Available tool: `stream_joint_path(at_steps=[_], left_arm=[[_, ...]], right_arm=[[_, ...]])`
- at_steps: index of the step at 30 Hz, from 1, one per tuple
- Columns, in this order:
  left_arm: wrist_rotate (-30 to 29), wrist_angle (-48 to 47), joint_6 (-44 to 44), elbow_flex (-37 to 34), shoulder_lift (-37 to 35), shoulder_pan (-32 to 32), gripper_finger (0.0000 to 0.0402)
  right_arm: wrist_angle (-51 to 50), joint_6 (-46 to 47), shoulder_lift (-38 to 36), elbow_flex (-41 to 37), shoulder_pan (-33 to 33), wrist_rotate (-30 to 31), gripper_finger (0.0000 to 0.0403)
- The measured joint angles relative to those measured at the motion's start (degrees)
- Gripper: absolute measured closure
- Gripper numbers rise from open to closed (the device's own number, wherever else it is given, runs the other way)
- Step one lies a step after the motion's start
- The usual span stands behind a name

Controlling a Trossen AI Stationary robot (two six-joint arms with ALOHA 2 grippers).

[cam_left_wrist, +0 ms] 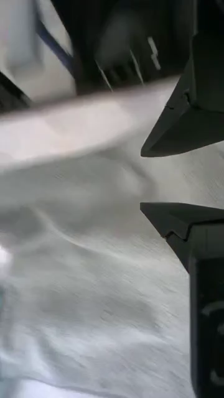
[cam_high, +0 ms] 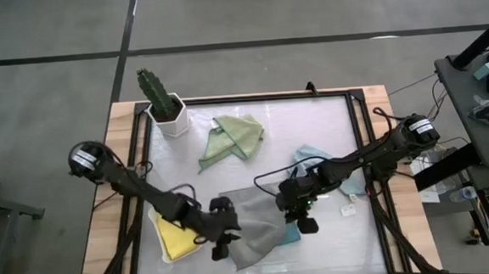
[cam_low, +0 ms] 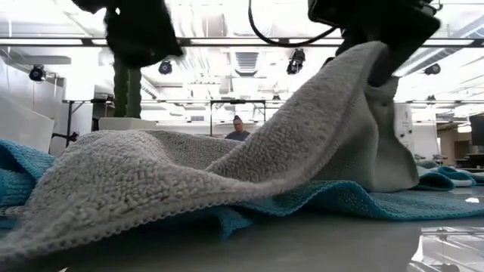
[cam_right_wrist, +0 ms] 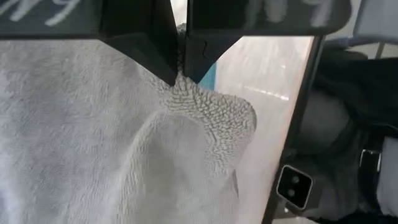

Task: Fold microfiber towels
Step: Fold the gray microfiber towel

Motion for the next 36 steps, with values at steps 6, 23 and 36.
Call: stream_joint_path(at_steps=[6,23,36], left_arm=[[-2.8,-7.5,0.6,1.4,6.6,2.4,0.0288],[-3.5,-20.1,16.5,1.2,6.8,16.5,0.0288],[1.3,-18.5,7.5,1.6,-1.1,2.7,0.0242]], right_arm=[[-0.8,0.1,0.0,0.0,3.5,-0.1,0.0394],[-2.8,-3.1,0.0,0.0,2.4,18.6,0.0394],[-2.4,-2.9,0.0,-0.4,1.8,18.8,0.0394]])
